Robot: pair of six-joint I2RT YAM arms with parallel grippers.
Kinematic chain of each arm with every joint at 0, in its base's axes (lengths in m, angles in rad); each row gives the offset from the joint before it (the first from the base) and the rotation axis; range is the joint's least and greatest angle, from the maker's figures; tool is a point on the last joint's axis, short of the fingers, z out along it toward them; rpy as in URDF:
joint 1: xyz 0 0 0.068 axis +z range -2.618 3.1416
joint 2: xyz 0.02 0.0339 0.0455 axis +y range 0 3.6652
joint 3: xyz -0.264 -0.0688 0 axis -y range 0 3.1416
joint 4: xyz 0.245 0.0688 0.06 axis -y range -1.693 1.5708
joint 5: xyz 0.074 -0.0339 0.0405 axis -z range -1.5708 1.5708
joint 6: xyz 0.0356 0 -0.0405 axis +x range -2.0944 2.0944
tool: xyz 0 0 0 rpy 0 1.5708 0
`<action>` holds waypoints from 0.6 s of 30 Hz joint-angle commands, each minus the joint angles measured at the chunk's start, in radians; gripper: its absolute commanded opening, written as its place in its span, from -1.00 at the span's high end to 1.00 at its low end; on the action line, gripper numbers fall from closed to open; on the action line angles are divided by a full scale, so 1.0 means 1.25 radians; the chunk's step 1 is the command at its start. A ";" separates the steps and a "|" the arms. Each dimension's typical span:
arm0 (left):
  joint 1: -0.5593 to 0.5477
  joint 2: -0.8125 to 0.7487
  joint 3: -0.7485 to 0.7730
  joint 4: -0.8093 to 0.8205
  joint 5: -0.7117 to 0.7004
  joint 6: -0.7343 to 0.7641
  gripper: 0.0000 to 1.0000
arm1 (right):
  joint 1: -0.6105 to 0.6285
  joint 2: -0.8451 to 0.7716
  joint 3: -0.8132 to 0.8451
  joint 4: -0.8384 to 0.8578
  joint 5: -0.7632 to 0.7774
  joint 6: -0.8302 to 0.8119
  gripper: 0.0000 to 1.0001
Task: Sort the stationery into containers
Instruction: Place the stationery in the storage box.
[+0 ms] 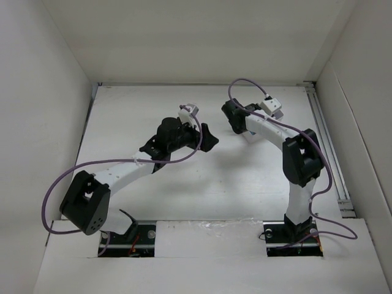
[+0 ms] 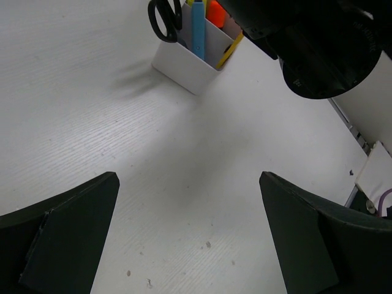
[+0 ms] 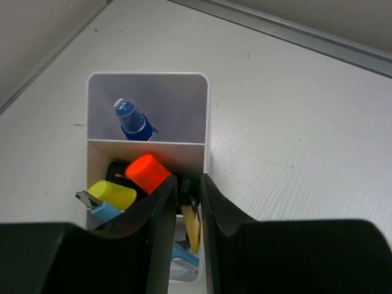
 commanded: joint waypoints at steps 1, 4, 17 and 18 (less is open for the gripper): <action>-0.004 -0.069 -0.017 0.025 -0.044 -0.010 -1.00 | 0.015 0.006 0.018 0.020 0.000 -0.014 0.44; -0.004 -0.086 -0.025 0.025 -0.069 -0.010 -1.00 | 0.015 -0.019 -0.009 0.091 -0.034 -0.056 0.36; -0.004 -0.134 -0.065 0.043 -0.121 -0.025 -1.00 | -0.033 -0.399 -0.287 0.537 -0.541 -0.365 -0.28; -0.004 -0.144 -0.072 0.051 -0.132 -0.025 -1.00 | -0.033 -0.469 -0.341 0.590 -0.579 -0.380 -0.32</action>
